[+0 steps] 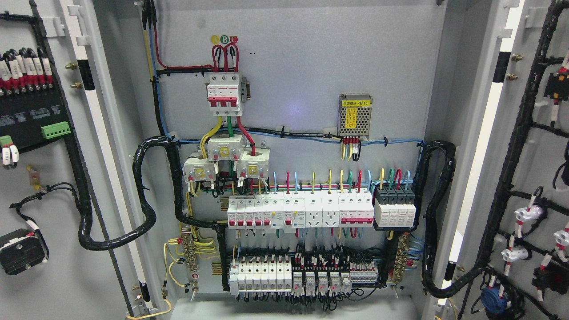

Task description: Open door with both hands

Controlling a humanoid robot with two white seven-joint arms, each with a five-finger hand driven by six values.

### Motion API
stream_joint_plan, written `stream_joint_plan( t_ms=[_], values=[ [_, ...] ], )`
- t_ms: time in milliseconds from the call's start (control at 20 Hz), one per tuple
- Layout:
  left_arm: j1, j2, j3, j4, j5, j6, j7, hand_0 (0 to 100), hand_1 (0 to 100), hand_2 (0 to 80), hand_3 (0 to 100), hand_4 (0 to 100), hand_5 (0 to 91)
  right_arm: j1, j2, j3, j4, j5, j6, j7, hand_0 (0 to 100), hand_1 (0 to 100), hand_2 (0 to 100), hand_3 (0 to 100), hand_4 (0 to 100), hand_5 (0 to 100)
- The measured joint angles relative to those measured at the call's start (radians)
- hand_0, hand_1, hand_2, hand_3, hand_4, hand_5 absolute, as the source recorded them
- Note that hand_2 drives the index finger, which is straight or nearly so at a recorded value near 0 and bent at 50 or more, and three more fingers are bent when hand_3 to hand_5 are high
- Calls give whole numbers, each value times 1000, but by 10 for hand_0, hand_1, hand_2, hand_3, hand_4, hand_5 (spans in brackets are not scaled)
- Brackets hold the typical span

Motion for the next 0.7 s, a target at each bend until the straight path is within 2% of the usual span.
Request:
stream_joint_plan(
  t_ms=[250,701],
  values=[
    [-2,-34,-71,148,-19,2,0,0,0,0,0,0,0,-14,70,58,207,46,0,5,192,0,0,0,0,0],
    [-57,-105,-146,556,-27,11,-3,0,0,0,0,0,0,-70,218,109,626,71,-1,13,192,0,0,0,0,0]
  ],
)
